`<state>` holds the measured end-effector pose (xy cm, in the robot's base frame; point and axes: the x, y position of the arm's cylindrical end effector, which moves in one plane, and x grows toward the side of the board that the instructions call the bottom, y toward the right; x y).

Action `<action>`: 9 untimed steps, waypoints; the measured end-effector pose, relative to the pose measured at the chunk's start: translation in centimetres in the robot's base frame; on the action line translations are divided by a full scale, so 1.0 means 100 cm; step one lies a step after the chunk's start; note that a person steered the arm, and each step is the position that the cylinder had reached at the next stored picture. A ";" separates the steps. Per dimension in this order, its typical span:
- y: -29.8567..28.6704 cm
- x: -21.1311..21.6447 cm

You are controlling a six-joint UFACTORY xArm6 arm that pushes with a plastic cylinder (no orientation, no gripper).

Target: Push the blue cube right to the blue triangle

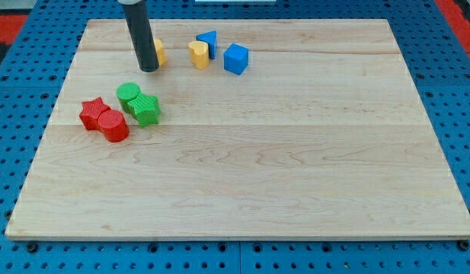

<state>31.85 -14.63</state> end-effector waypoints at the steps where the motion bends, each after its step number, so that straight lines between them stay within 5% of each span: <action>1: 0.001 0.000; 6: 0.038 0.015; 9: 0.117 -0.006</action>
<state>31.30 -2.92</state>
